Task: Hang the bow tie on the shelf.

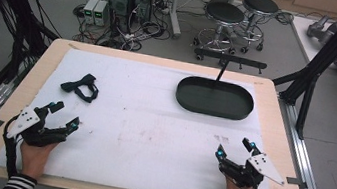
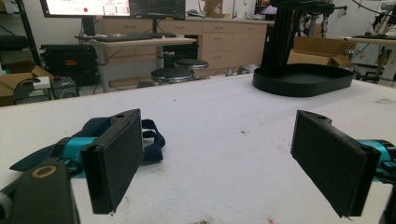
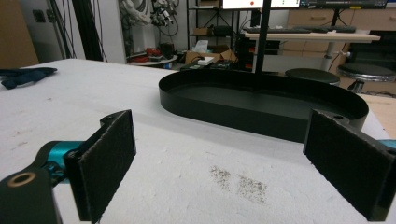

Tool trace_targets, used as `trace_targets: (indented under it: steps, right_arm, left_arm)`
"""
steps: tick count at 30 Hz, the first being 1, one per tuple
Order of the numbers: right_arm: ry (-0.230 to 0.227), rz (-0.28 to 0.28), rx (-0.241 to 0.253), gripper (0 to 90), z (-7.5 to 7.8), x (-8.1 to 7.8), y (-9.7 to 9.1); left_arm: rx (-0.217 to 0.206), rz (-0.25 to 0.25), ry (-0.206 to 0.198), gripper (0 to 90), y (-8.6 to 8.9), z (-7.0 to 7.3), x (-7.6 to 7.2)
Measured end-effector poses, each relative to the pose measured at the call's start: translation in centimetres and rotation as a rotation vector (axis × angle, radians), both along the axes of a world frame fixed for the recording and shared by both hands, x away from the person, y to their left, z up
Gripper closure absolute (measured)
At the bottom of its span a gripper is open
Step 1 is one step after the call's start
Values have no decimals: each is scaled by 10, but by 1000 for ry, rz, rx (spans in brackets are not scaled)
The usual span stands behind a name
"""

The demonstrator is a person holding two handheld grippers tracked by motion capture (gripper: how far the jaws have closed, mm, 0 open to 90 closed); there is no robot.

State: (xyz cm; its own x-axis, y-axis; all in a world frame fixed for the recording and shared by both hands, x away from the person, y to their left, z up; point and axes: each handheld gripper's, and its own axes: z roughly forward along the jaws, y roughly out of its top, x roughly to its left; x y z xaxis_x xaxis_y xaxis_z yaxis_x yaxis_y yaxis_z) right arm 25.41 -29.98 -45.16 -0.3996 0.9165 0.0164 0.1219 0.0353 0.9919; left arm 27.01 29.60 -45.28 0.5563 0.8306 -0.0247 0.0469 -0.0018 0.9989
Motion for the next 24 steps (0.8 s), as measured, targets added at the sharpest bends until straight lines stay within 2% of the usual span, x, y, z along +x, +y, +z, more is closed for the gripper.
trace_targets:
  steps: [8,11,24]
  right_arm:
    - [-15,3,4,82,0,-1,-1]
    - [-21,2,4,82,0,-1,-1]
    - [-23,2,8,82,-1,-2,-1]
  left_arm:
    - [10,2,8,173,-1,0,1]
    - [-6,-3,18,172,1,0,2]
    - [-8,-13,19,165,1,0,2]
